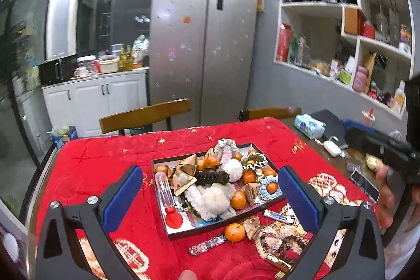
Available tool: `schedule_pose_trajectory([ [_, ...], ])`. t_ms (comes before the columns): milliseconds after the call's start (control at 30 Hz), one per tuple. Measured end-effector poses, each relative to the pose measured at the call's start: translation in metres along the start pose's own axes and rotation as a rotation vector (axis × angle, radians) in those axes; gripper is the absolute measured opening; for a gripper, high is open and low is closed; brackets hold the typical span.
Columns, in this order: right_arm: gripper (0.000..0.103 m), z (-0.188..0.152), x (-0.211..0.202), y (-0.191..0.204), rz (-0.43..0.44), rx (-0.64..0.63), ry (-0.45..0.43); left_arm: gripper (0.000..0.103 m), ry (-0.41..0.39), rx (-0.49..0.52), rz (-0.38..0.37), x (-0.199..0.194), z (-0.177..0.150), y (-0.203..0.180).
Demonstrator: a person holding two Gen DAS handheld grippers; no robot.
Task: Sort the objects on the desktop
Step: 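Withdraw both open tools from the tray back toward the remaining loose items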
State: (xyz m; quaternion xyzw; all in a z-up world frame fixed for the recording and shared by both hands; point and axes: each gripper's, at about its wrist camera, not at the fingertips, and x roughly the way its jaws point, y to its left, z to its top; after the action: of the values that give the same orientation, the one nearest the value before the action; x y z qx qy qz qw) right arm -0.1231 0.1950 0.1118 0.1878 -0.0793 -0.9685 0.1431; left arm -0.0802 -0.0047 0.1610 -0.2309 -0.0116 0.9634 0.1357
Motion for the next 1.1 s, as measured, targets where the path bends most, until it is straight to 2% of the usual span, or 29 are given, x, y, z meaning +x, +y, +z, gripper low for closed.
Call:
schedule_pose_trajectory([
  [133,0.103,-0.026,-0.009,-0.001,-0.030,0.010,-0.038,0.103,-0.020,-0.015,0.015,-0.010,-0.023,-0.001],
  [333,0.103,-0.048,-0.004,0.004,-0.034,-0.018,-0.014,0.103,-0.009,-0.011,0.014,-0.001,-0.043,-0.008],
  [767,0.103,-0.059,0.031,0.002,-0.021,-0.039,0.086,0.103,0.079,0.039,-0.032,0.050,-0.057,-0.018],
  [933,0.103,-0.059,0.047,-0.004,0.014,-0.023,0.113,0.103,0.103,0.056,-0.042,0.071,-0.060,-0.014],
  [1100,0.103,-0.072,0.072,-0.012,0.038,-0.011,0.167,0.103,0.172,0.050,-0.065,0.102,-0.076,-0.010],
])
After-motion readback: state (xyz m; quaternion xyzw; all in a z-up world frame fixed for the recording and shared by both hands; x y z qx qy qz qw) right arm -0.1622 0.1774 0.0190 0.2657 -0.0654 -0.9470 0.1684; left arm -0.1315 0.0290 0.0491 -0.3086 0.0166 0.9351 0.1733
